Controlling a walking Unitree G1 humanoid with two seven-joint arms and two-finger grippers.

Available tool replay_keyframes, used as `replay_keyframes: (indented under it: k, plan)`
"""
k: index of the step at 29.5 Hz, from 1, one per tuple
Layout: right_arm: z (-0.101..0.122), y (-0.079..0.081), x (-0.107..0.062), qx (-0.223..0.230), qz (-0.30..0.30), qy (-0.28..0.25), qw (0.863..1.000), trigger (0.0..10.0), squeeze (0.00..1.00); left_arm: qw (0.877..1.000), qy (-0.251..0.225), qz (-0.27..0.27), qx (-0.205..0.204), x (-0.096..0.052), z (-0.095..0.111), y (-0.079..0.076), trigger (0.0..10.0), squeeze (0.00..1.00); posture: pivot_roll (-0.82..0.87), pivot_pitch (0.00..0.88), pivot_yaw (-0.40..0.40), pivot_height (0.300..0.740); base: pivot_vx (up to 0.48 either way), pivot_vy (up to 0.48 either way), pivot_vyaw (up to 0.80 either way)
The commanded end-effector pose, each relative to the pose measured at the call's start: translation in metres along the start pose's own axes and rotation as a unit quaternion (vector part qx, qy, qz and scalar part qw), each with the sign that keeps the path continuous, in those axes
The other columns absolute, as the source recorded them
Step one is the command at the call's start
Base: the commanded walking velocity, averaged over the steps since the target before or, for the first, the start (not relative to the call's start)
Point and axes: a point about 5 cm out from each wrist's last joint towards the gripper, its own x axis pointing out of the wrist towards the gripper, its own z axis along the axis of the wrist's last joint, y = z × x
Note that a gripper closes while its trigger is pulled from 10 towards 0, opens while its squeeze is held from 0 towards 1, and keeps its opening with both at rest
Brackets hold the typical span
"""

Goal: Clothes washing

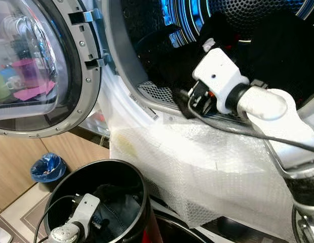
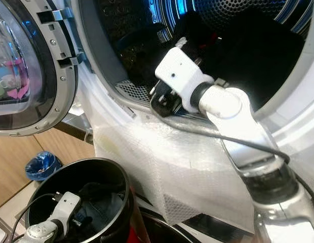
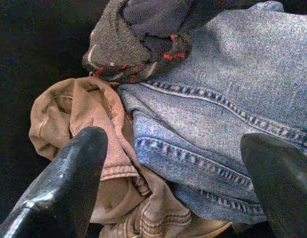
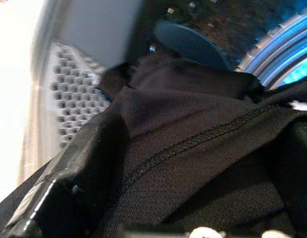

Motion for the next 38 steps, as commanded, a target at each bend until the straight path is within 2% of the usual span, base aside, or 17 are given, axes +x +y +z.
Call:
replay_keyframes:
  k: [1,5,9,12,19,21,23,24,25,26,28,30,31,33,34,35,38]
  plan:
    - [0.006,-0.008,0.004,0.002,-0.029,0.003,1.0,10.0,0.0,0.995,0.085,-0.042,-0.022,-0.003,-0.043,-0.039,10.0,0.0,-0.04,0.059,-0.046,0.74,0.0,0.0,0.0]
    - [0.009,-0.023,0.012,0.03,-0.078,0.013,0.996,10.0,0.0,0.995,0.094,-0.037,-0.019,-0.003,-0.045,-0.039,10.0,0.0,-0.04,0.058,-0.043,0.74,0.0,0.0,0.0]
    - [0.007,-0.029,0.021,0.03,-0.093,0.023,0.995,10.0,0.0,0.994,0.102,-0.031,-0.016,-0.003,-0.046,-0.038,10.0,0.0,-0.04,0.058,-0.045,0.74,0.0,0.0,0.0]
    - [0.001,-0.036,0.032,-0.009,-0.114,0.054,0.992,10.0,0.0,0.994,0.105,-0.028,-0.015,-0.003,-0.046,-0.036,10.0,0.0,-0.04,0.058,-0.046,0.74,0.0,0.0,0.0]
    - [-0.005,-0.047,0.05,-0.066,-0.145,0.09,0.983,10.0,0.0,0.994,0.106,-0.026,-0.012,-0.003,-0.046,-0.035,10.0,0.0,-0.03,0.051,-0.049,0.74,0.0,0.0,0.0]
    - [-0.013,-0.064,0.053,-0.121,-0.213,0.137,0.96,10.0,0.0,0.994,0.111,-0.018,-0.01,-0.003,-0.047,-0.033,10.0,0.0,-0.03,0.051,-0.05,0.74,0.0,0.0,0.0]
    - [-0.014,-0.068,0.053,-0.124,-0.226,0.143,0.956,10.0,0.0,0.994,0.111,-0.016,-0.011,-0.004,-0.047,-0.032,10.0,0.0,-0.02,0.049,-0.052,0.74,0.0,0.0,0.0]
    - [-0.016,-0.079,0.05,-0.12,-0.262,0.15,0.946,10.0,0.0,0.994,0.111,-0.014,-0.012,-0.004,-0.047,-0.031,10.0,0.0,-0.01,0.047,-0.055,0.74,0.0,0.0,0.0]
    - [-0.016,-0.079,0.05,-0.12,-0.262,0.15,0.946,10.0,0.0,0.994,0.111,-0.014,-0.012,-0.004,-0.047,-0.031,10.0,0.0,-0.01,0.047,-0.055,0.74,0.0,0.0,0.0]
    - [-0.015,-0.087,0.048,-0.119,-0.288,0.148,0.939,10.0,0.0,0.994,0.112,-0.013,-0.012,-0.004,-0.048,-0.03,10.0,0.0,-0.01,0.049,-0.054,0.74,0.0,0.0,0.0]
    - [-0.011,-0.09,0.048,-0.111,-0.296,0.137,0.939,10.0,0.0,0.993,0.114,-0.012,-0.012,-0.005,-0.049,-0.029,10.0,0.0,-0.01,0.049,-0.054,0.74,0.0,0.0,0.0]
    - [-0.004,-0.085,0.052,-0.036,-0.269,0.094,0.958,10.0,0.0,0.993,0.115,-0.013,-0.013,-0.005,-0.05,-0.03,10.0,0.0,-0.01,0.049,-0.053,0.74,0.0,0.0,0.0]
    - [-0.001,-0.084,0.053,-0.016,-0.262,0.08,0.962,10.0,0.0,0.993,0.115,-0.013,-0.013,-0.005,-0.05,-0.03,10.0,0.0,-0.01,0.049,-0.053,0.74,0.0,0.0,0.0]
    - [0.009,-0.076,0.056,0.064,-0.22,0.027,0.973,10.0,0.0,0.993,0.116,-0.014,-0.014,-0.005,-0.05,-0.031,10.0,0.0,-0.02,0.047,-0.051,0.74,0.0,0.0,0.0]
    - [0.013,-0.074,0.056,0.088,-0.205,0.009,0.975,10.0,0.0,0.993,0.116,-0.015,-0.014,-0.005,-0.05,-0.031,10.0,0.0,-0.02,0.047,-0.051,0.74,0.0,0.0,0.0]
    - [0.014,-0.072,0.054,0.107,-0.195,-0.004,0.975,10.0,0.0,0.993,0.116,-0.016,-0.014,-0.005,-0.05,-0.031,10.0,0.0,-0.02,0.048,-0.05,0.74,0.0,0.0,0.0]
    - [0.012,-0.07,0.045,0.126,-0.179,-0.014,0.976,10.0,0.0,0.993,0.115,-0.018,-0.014,-0.005,-0.05,-0.033,10.0,0.0,-0.02,0.048,-0.05,0.74,0.0,0.0,0.0]
